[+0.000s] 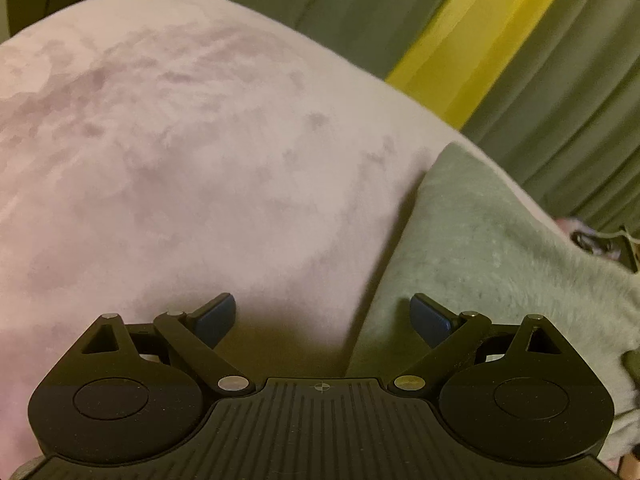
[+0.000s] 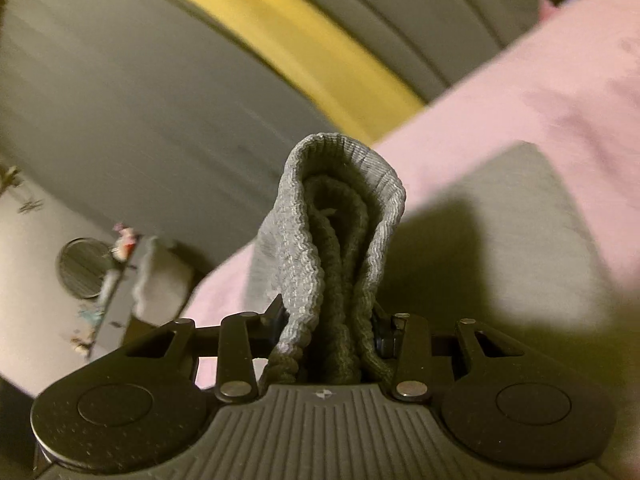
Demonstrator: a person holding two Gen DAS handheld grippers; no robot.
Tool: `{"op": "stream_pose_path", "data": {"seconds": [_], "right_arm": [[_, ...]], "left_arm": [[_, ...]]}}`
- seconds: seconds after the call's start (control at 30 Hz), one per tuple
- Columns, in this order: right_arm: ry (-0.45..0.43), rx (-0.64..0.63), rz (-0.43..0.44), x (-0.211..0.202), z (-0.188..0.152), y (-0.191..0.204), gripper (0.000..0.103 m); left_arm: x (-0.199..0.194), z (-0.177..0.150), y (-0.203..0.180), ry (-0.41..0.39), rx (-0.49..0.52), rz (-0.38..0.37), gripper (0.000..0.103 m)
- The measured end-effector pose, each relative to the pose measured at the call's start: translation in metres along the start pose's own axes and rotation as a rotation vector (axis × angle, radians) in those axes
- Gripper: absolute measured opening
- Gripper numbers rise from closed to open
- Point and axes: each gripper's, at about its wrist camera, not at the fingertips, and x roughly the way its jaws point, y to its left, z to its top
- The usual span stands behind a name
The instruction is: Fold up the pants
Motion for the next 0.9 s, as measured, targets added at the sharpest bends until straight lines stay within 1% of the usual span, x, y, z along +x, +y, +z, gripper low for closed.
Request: {"op": "stream_pose_path", "data": {"seconds": [0.03, 0.07, 0.1, 0.13, 0.17, 0.2, 0.27, 0.3, 0.33, 0.43, 0.47, 0.5, 0.53, 0.57, 0.67, 0.77, 0.9], "right_arm": [[0.000, 0.005, -0.039, 0.002, -0.003, -0.010, 0.041], [0.002, 0.008, -0.084, 0.005, -0.006, -0.021, 0.050], [0.009, 0.022, -0.135, 0.008, -0.010, -0.032, 0.054], [0.018, 0.044, -0.194, 0.012, -0.014, -0.041, 0.063], [0.030, 0.074, -0.227, 0.019, -0.016, -0.048, 0.067], [0.036, 0.102, -0.192, 0.018, -0.019, -0.056, 0.070], [0.045, 0.146, -0.108, 0.020, -0.018, -0.060, 0.093], [0.067, 0.153, -0.073, 0.025, -0.017, -0.059, 0.097], [0.090, 0.150, -0.053, 0.029, -0.016, -0.060, 0.099], [0.106, 0.064, -0.091, 0.035, -0.017, -0.053, 0.099], [0.099, 0.049, -0.100, 0.034, -0.018, -0.051, 0.096], [0.088, 0.034, -0.111, 0.032, -0.019, -0.048, 0.088], [0.077, 0.014, -0.130, 0.027, -0.021, -0.046, 0.064], [0.071, 0.004, -0.158, 0.026, -0.021, -0.040, 0.046], [0.052, 0.028, -0.150, 0.023, -0.021, -0.037, 0.041], [0.012, -0.007, -0.153, 0.012, -0.021, -0.027, 0.038], [-0.046, -0.019, -0.120, -0.004, -0.018, -0.017, 0.036]], "left_arm": [[0.002, 0.000, -0.001, 0.014, 0.006, 0.002, 0.097], [0.003, 0.000, -0.001, 0.024, 0.011, 0.002, 0.097], [0.004, -0.001, -0.002, 0.031, 0.017, -0.003, 0.097], [0.004, -0.001, -0.004, 0.032, 0.026, -0.009, 0.097], [0.004, -0.002, -0.006, 0.033, 0.041, -0.016, 0.097], [0.005, -0.003, -0.010, 0.039, 0.062, -0.026, 0.097], [0.011, -0.004, -0.019, 0.079, 0.117, -0.058, 0.097], [0.015, -0.004, -0.024, 0.099, 0.139, -0.068, 0.097], [0.021, -0.005, -0.029, 0.118, 0.160, -0.073, 0.097], [0.032, -0.007, -0.038, 0.146, 0.182, -0.091, 0.097], [0.035, -0.008, -0.038, 0.152, 0.181, -0.090, 0.097], [0.036, -0.008, -0.037, 0.155, 0.177, -0.085, 0.097], [0.037, -0.007, -0.036, 0.155, 0.172, -0.078, 0.097], [0.038, -0.007, -0.034, 0.154, 0.166, -0.073, 0.097], [0.037, -0.008, -0.033, 0.150, 0.164, -0.078, 0.097], [0.035, -0.009, -0.036, 0.138, 0.180, -0.072, 0.097], [0.033, -0.010, -0.035, 0.138, 0.172, -0.077, 0.097]]}}
